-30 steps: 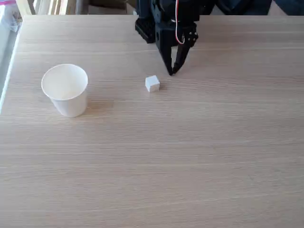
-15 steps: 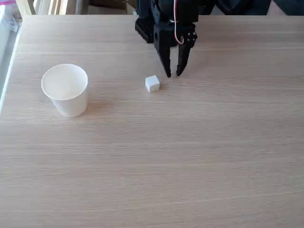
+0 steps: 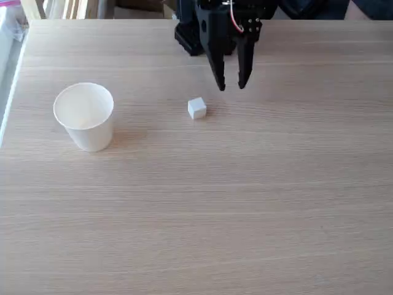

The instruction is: Grasp a block and put it in the bin.

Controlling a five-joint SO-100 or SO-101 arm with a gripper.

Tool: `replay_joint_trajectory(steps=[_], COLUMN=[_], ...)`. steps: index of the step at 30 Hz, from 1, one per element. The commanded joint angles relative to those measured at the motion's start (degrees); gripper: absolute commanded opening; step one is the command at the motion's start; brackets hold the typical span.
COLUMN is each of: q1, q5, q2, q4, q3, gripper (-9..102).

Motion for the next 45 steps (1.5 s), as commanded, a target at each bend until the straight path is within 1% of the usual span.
replay_joint_trajectory(steps=[1,5,12,18,28,45], q1=[2.2,5.2,9.7,12.6,17.1,17.9], q5=[1.4,3.5,2.6,1.2,-3.0,-4.7], q2=[-6.4,-12.7,-18.4,-21.4,-26.7,-32.0], q4=[-3.3,-6.4,-9.4,-12.8,-13.1,-12.5], q3=[-3.3,-3.7,-3.5,-3.3,-4.0,-5.0], gripper=[20,20,21,24,27,27])
